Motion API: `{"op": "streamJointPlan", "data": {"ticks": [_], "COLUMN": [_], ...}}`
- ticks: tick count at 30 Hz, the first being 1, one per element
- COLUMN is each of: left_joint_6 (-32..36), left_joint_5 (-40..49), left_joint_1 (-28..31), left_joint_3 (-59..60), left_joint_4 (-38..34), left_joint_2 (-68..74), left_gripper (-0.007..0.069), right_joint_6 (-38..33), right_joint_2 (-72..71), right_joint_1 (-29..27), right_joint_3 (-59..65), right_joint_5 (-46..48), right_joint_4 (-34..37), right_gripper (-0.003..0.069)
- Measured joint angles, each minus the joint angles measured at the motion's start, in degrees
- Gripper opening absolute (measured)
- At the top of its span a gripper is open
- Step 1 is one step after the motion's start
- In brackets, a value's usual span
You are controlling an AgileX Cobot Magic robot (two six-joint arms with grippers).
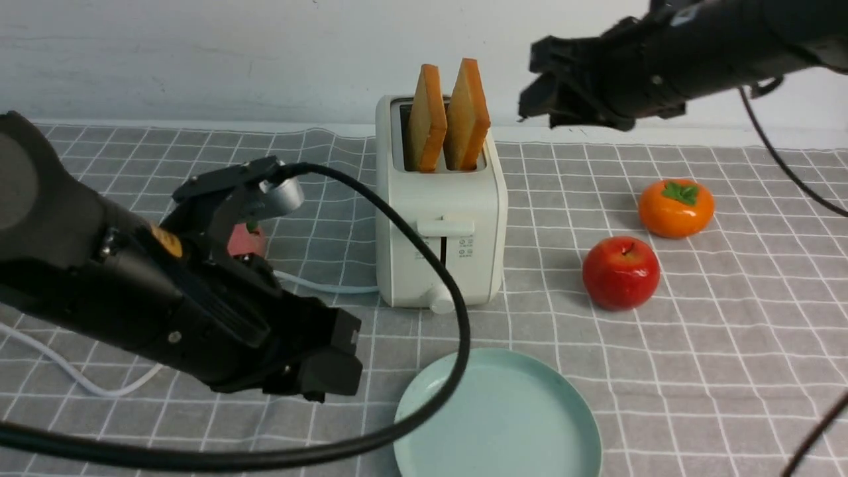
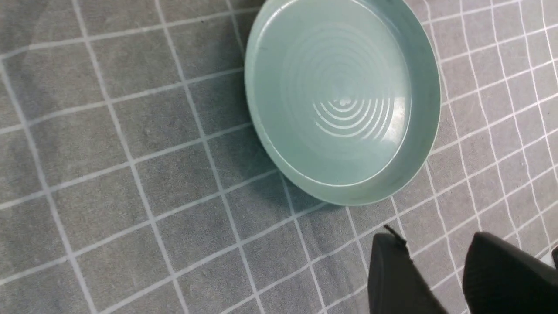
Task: Take toasted bread from bread machine on grey coffee table place on plate.
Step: 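Grasp the toast slice in the toaster and pull it up out of the slot with the right gripper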
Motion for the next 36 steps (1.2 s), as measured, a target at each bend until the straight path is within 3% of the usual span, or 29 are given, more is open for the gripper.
{"op": "streamJointPlan", "data": {"ticks": [7, 15, 18, 24, 36], "left_joint_6": [0.0, 0.0, 0.0, 0.0, 0.1], "left_joint_5": [-1.0, -2.7, -2.7, -2.9, -8.6], "left_joint_1": [0.0, 0.0, 0.0, 0.0, 0.0], "left_joint_3": [0.0, 0.0, 0.0, 0.0, 0.0], "left_joint_4": [0.6, 0.7, 0.9, 4.8, 12.4], "left_joint_2": [0.0, 0.0, 0.0, -4.1, -20.3], "left_gripper": [0.0238, 0.0238, 0.0238, 0.0238, 0.0238], "right_joint_6": [-5.0, -7.5, -8.8, -12.3, -13.7], "right_joint_2": [11.5, 16.6, 17.1, 17.1, 9.0], "right_joint_1": [0.0, 0.0, 0.0, 0.0, -1.7], "right_joint_3": [-10.9, -12.0, -12.0, -12.1, -12.0], "right_joint_5": [-0.5, -2.5, -3.0, -3.0, -2.3], "right_joint_4": [2.2, 4.0, 5.1, 9.0, 9.0], "right_gripper": [0.0419, 0.0421, 0.0384, 0.011, 0.0114]}}
